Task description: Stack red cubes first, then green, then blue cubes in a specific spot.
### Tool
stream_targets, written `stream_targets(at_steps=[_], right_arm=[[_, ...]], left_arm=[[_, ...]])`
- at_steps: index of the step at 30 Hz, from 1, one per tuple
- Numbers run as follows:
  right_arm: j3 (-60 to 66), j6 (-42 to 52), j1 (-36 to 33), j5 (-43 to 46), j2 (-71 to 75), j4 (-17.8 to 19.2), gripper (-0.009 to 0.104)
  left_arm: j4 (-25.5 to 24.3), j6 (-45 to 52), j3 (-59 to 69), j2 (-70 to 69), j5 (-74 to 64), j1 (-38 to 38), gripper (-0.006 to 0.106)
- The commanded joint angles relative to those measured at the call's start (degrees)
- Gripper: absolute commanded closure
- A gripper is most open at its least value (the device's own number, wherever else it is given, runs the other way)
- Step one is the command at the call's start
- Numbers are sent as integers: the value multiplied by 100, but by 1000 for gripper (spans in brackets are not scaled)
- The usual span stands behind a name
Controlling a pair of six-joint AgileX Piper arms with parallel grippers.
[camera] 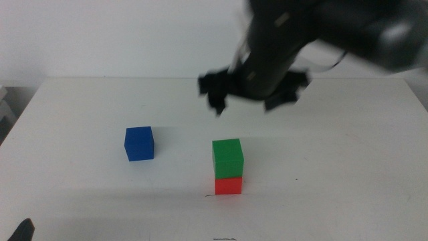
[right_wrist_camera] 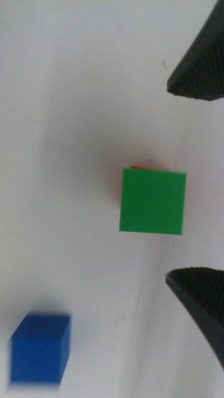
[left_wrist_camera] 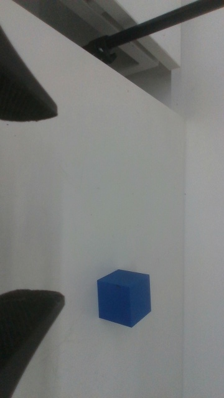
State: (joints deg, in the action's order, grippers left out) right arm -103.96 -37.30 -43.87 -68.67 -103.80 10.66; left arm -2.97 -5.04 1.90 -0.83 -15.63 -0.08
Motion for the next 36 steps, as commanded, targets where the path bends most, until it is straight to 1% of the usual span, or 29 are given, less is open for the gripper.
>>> stream_targets(at_steps=[1, 4, 7, 8, 9, 10, 13, 15, 16, 19, 22, 24, 26, 29, 33, 36], right_arm=[[-55, 483, 18, 60, 826, 252, 19], [270, 1082, 18, 65, 1499, 192, 20], [734, 1565, 18, 216, 2264, 219, 20], [905, 1656, 18, 289, 2571, 266, 20], [1194, 1828, 18, 374, 3118, 440, 20], [1334, 1897, 18, 372, 3404, 510, 20], [1733, 1920, 18, 373, 4212, 782, 20], [1987, 1904, 18, 388, 4649, 859, 20], [2107, 1904, 18, 418, 4860, 834, 20], [2422, 2008, 18, 406, 5296, 609, 20], [2833, 2427, 18, 404, 5773, 321, 20], [3160, 2707, 18, 535, 6113, 52, 20], [3519, 2917, 18, 824, 6544, -131, 20], [3929, 3108, 18, 1091, 7028, -267, 20], [4110, 3419, 18, 1111, 7266, -474, 20], [4110, 3595, 18, 1130, 7274, -755, 20]], left_arm=[[59, -79, -37, -133, 452, 8, 9], [59, -79, -37, -133, 452, 8, 9], [59, -79, -37, -133, 452, 8, 9], [59, -79, -37, -133, 452, 8, 9], [59, -79, -37, -133, 452, 8, 9], [59, -79, -37, -133, 452, 8, 9], [59, -79, -37, -133, 452, 8, 9], [59, -79, -37, -133, 452, 8, 9], [59, -79, -37, -133, 452, 8, 9], [59, -79, -37, -133, 452, 8, 9], [59, -79, -37, -133, 452, 8, 9], [59, -79, -37, -133, 452, 8, 9], [59, -79, -37, -133, 452, 8, 9], [59, -79, -37, -133, 452, 8, 9], [59, -79, -37, -133, 452, 8, 9], [59, -79, -37, -133, 452, 8, 9]])
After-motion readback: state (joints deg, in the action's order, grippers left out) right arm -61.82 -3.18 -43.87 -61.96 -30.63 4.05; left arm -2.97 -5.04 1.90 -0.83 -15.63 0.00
